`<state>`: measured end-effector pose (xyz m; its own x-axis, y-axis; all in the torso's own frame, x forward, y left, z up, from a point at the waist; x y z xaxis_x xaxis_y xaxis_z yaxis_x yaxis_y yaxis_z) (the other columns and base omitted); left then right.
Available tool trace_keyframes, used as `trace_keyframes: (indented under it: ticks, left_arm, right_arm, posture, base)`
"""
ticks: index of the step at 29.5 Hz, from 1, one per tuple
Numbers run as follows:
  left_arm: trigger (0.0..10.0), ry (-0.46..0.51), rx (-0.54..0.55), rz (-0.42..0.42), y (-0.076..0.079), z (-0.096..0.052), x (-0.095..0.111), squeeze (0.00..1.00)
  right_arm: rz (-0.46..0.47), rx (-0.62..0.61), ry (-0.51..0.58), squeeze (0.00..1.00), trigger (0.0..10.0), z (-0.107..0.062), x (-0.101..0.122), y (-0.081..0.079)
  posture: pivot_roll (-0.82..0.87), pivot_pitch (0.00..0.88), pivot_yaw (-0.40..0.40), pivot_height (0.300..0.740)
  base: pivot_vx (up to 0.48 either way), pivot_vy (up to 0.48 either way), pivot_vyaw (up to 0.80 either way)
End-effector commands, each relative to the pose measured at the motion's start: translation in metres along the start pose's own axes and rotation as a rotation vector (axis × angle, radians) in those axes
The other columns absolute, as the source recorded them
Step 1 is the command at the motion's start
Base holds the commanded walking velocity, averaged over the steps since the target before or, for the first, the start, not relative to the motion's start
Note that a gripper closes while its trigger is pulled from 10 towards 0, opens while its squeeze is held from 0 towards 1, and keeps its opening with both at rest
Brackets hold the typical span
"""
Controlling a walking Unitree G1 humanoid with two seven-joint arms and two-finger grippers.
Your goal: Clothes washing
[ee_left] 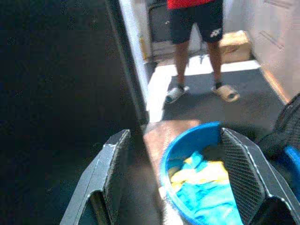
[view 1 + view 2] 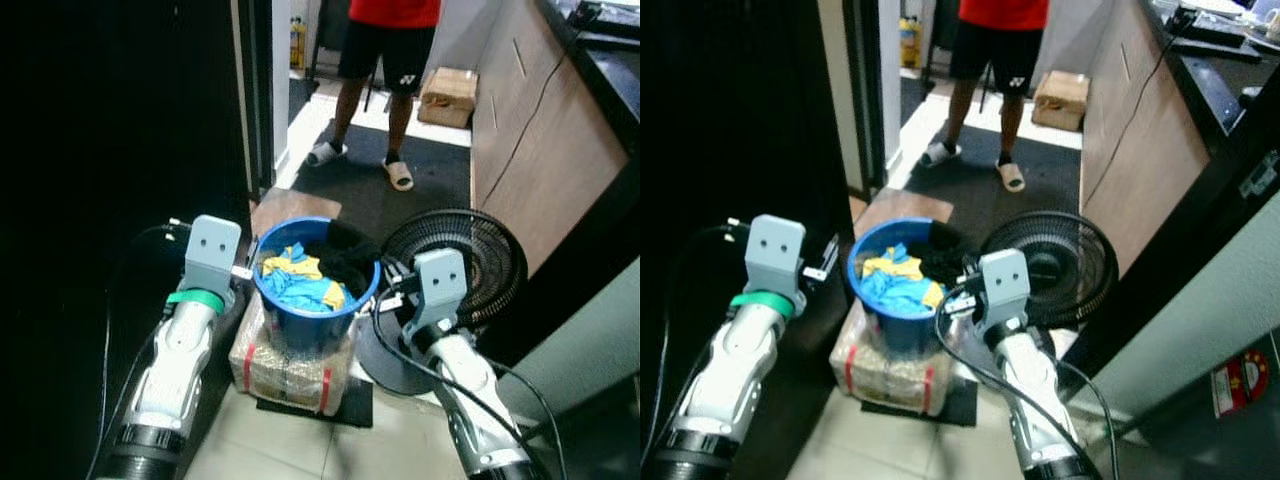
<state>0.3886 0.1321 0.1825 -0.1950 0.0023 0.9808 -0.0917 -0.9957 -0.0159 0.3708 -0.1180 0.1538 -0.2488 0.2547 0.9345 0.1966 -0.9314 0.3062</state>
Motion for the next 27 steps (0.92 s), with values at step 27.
trace_keyframes:
  ticks: [27]
  left_arm:
    - [10.0,-0.030,0.028,0.008,-0.0077,-0.0010,-0.0080,0.00]
  right_arm:
    - [0.001,0.010,-0.004,0.00,10.0,-0.0002,-0.0017,-0.0012]
  posture:
    - [0.06,0.019,0.003,0.740]
  base:
    - [0.381,0.000,0.00]
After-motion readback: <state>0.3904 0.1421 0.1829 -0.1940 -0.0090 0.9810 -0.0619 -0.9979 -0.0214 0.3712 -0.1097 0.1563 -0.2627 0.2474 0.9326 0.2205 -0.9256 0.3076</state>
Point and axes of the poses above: a point about 5 cm out from each wrist's last joint towards the gripper, its own z axis pointing out of the wrist towards the gripper, its own x axis along the axis of the wrist's last joint, y = z × x, the point moved 6 cm from there along z, pointing out of the wrist towards the gripper, and after that the axes turned 11 degrees about -z, right-handed, at the moved point
